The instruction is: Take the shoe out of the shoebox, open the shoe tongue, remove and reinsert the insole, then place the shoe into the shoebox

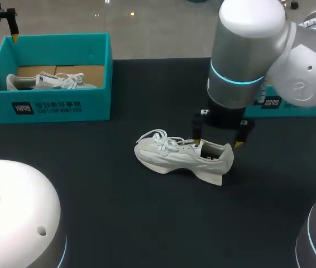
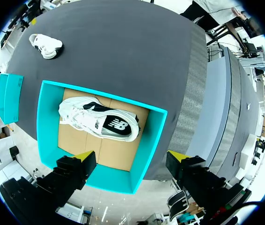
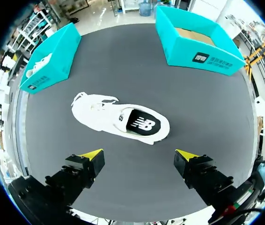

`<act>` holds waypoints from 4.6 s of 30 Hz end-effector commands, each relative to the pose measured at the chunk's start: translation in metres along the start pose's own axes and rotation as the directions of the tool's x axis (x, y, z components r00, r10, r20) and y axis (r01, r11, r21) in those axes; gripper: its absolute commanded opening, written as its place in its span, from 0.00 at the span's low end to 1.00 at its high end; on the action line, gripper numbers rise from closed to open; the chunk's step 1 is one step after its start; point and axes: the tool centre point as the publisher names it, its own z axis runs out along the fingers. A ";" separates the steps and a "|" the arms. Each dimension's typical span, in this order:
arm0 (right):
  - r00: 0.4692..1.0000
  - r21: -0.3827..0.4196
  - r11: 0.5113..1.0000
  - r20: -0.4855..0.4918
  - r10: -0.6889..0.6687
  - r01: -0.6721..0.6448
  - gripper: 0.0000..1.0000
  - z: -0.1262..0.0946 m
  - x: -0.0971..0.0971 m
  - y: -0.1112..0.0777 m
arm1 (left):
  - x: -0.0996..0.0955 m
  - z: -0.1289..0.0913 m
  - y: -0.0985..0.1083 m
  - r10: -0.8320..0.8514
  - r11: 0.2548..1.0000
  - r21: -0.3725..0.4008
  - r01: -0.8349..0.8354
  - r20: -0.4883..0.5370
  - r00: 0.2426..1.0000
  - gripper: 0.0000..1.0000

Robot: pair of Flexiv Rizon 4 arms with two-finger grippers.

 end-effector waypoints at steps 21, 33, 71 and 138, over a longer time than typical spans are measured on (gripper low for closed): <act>0.696 -0.276 0.783 -0.359 -0.622 0.558 1.00 0.008 -0.015 0.038 | 0.000 0.000 -0.001 0.000 1.000 -0.002 0.000 -0.002 1.000 1.00; 0.206 -0.475 0.503 -0.546 -0.812 0.723 1.00 0.005 -0.024 0.060 | 0.000 0.000 -0.001 0.000 1.000 -0.002 0.000 -0.002 1.000 1.00; -0.055 -0.734 0.246 -0.360 -0.931 0.633 1.00 0.015 -0.045 0.088 | 0.000 0.000 -0.001 0.000 1.000 -0.002 0.000 -0.002 1.000 1.00; -0.040 -0.841 -0.125 0.122 -0.992 0.526 1.00 0.075 -0.175 0.084 | 0.000 0.000 -0.001 0.000 1.000 -0.002 0.000 -0.002 1.000 1.00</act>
